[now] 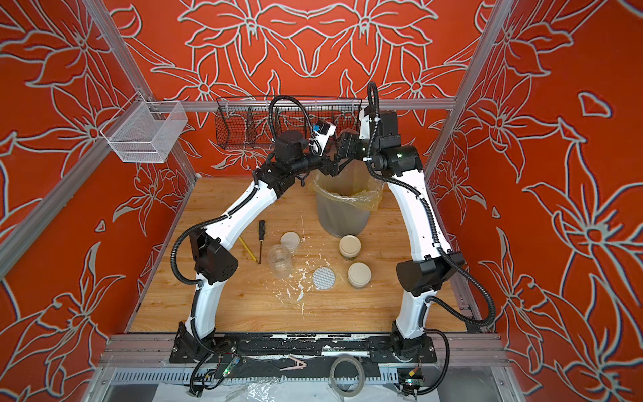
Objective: Empty moldy tea leaves from jars
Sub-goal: Pour the moldy tea leaves from the jar into the trash bin.
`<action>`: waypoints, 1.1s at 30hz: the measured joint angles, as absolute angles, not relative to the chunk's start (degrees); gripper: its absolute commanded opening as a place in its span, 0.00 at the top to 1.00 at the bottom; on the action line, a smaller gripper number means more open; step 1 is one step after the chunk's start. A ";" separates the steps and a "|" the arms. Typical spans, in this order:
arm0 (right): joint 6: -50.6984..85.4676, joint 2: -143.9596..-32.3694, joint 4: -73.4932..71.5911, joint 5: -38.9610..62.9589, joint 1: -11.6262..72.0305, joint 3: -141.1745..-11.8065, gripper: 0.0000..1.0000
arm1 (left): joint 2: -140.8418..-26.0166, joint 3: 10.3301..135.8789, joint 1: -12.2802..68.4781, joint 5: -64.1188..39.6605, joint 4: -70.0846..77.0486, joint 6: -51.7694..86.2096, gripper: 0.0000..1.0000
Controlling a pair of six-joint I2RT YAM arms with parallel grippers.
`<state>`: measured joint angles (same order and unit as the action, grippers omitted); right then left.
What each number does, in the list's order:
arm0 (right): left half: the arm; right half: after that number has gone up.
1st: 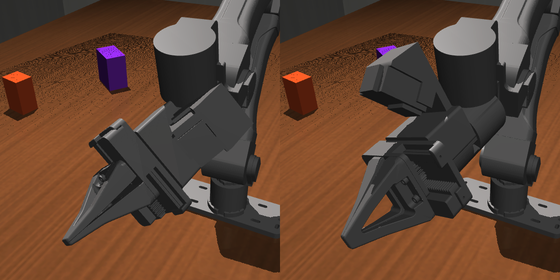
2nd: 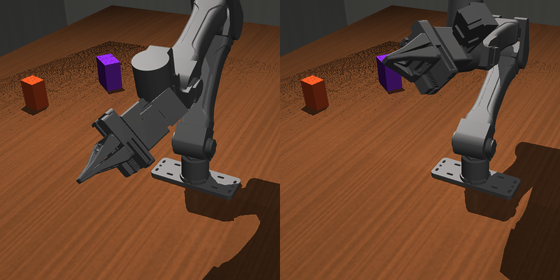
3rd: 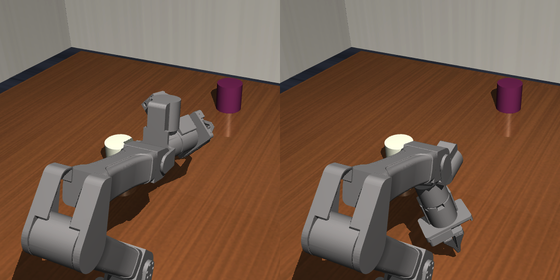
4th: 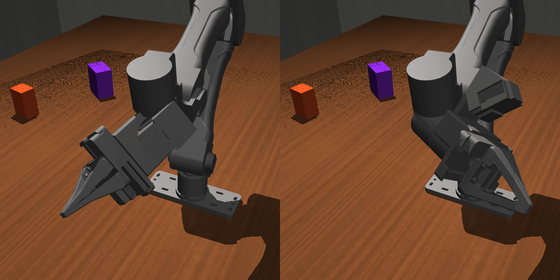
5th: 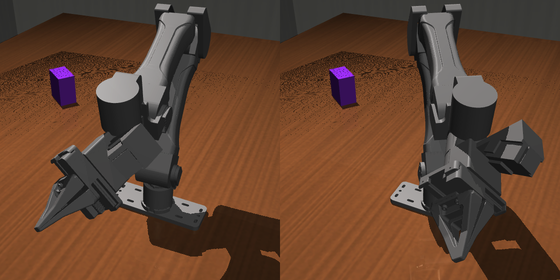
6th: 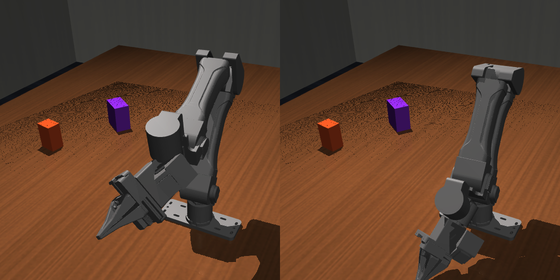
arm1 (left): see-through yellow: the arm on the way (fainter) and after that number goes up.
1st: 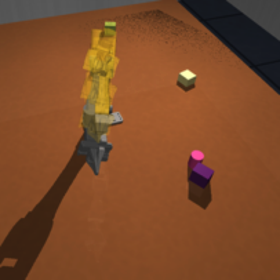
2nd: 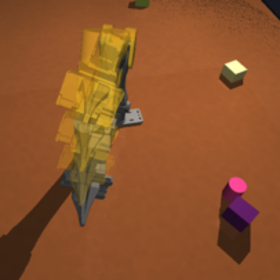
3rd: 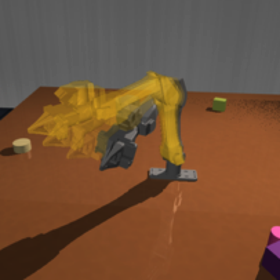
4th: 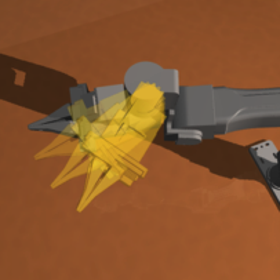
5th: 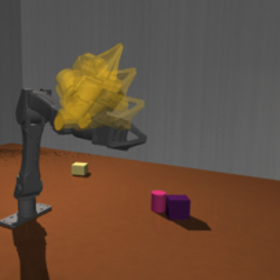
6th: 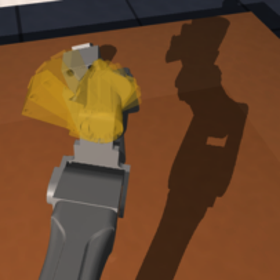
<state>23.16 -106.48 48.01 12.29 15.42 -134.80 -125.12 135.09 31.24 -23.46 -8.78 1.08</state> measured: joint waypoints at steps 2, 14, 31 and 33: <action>22.76 -107.28 49.71 11.88 15.46 -137.16 0.66 | -125.12 135.55 31.24 -22.90 -9.50 2.17 0.02; 17.52 -108.99 58.59 5.13 16.91 -146.65 0.66 | -112.77 120.81 30.65 -19.46 -10.07 0.82 0.03; 7.55 -117.43 65.28 -8.36 22.04 -146.43 0.66 | -89.73 90.72 28.73 -15.75 1.26 -8.45 0.03; 7.25 -117.43 65.30 -9.96 22.24 -146.91 0.66 | -89.36 90.35 28.73 -16.19 2.24 -9.47 0.03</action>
